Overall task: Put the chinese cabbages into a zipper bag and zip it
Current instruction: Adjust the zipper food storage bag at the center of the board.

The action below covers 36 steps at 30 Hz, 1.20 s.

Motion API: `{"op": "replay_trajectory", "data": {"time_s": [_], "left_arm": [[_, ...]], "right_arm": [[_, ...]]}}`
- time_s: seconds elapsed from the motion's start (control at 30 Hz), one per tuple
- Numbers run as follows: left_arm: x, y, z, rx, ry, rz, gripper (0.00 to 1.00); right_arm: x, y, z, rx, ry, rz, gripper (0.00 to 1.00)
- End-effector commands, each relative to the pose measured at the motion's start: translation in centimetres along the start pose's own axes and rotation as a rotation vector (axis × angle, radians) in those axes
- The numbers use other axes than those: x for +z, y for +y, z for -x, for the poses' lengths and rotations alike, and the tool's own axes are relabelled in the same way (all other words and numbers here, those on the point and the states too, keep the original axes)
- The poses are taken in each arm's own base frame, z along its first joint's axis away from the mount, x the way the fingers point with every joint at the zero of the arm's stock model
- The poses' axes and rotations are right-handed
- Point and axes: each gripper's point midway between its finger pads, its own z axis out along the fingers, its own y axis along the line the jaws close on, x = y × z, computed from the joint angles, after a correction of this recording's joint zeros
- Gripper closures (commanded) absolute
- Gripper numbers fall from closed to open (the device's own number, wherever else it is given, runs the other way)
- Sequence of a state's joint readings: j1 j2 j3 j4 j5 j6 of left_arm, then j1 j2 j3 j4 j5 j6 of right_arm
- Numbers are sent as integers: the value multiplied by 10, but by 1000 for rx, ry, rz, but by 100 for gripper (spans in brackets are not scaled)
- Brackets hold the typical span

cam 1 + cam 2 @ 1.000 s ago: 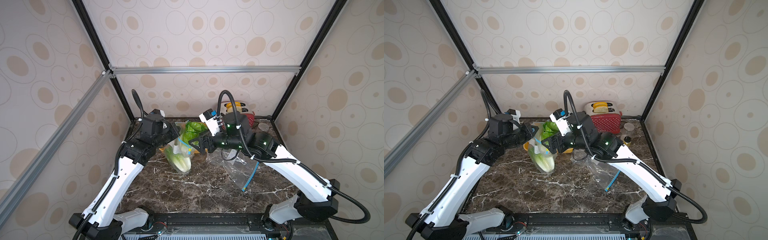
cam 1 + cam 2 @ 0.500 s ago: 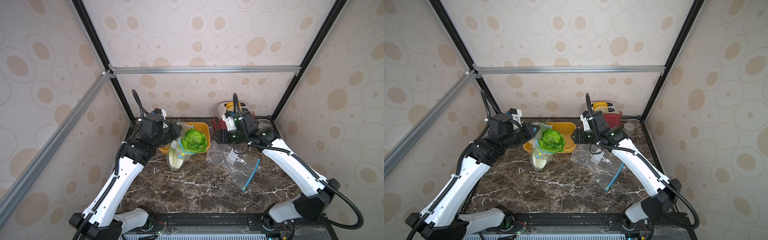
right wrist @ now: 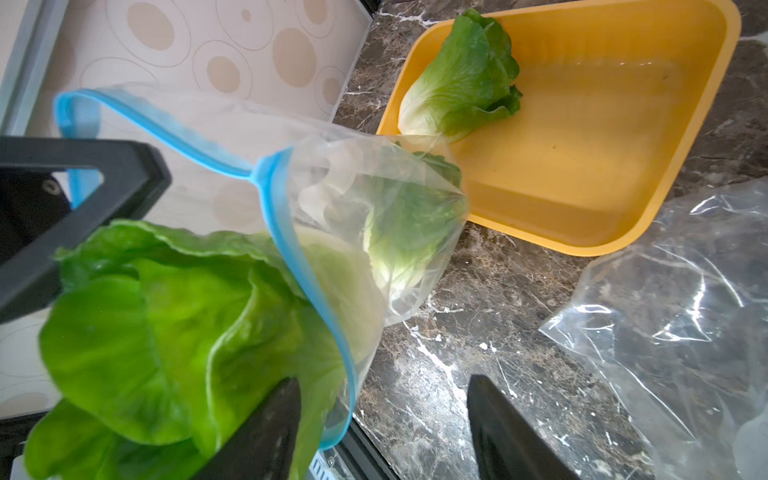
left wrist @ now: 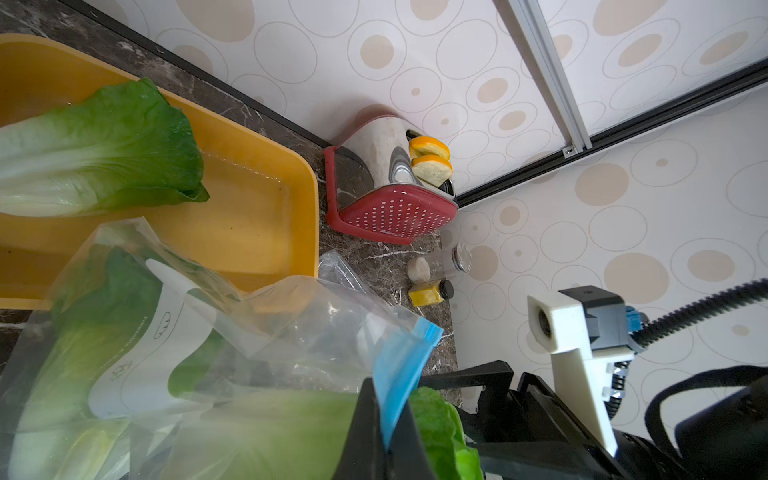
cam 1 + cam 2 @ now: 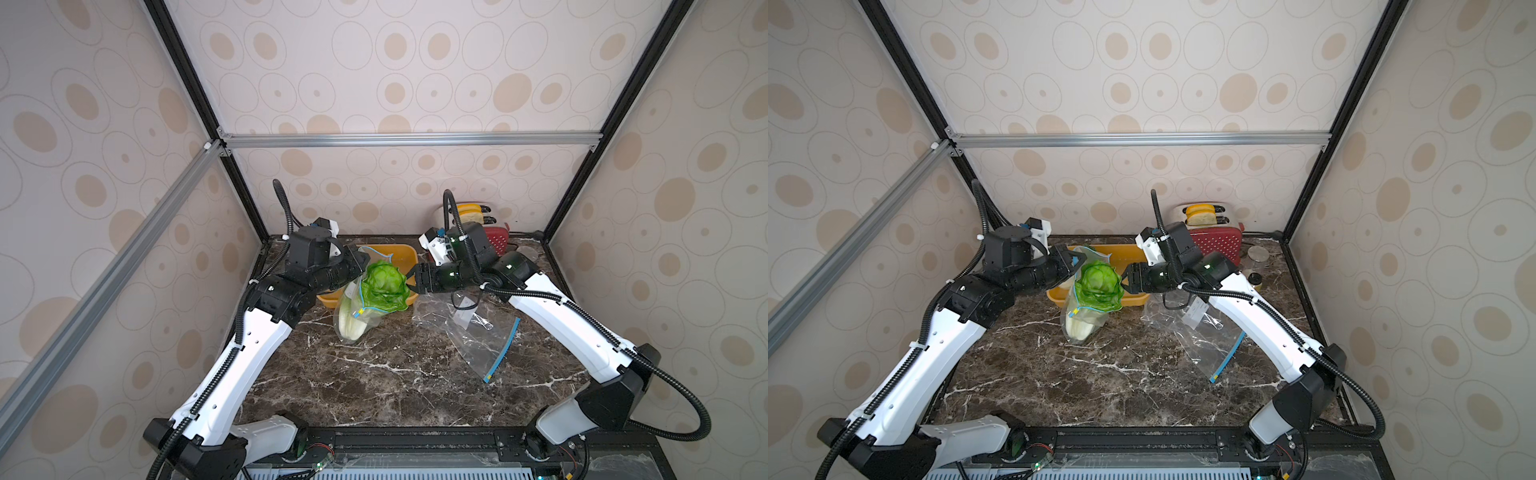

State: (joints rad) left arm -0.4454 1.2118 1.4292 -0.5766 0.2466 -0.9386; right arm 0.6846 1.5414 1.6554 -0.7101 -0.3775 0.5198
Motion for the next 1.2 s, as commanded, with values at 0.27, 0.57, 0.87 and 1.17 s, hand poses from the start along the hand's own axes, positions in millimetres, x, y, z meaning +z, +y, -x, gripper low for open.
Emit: {"op": "replay_trajectory", "data": {"time_s": [0.27,0.57,0.87,1.17], "left_arm": [[-15,-29,17,11,-58,-93,100],[-15,-34,19,-2,-60,-119,100],[-13,-28,18,0,-64,-94,100],[-34,19,17,149,-70,186,100]], "right_arm": [[27,8,-10,11,51,15,45],[52,0,-12,28,57,-10,56],[55,0,-10,58,18,17,86],[-8,9,7,-36,-55,-95,100]]}}
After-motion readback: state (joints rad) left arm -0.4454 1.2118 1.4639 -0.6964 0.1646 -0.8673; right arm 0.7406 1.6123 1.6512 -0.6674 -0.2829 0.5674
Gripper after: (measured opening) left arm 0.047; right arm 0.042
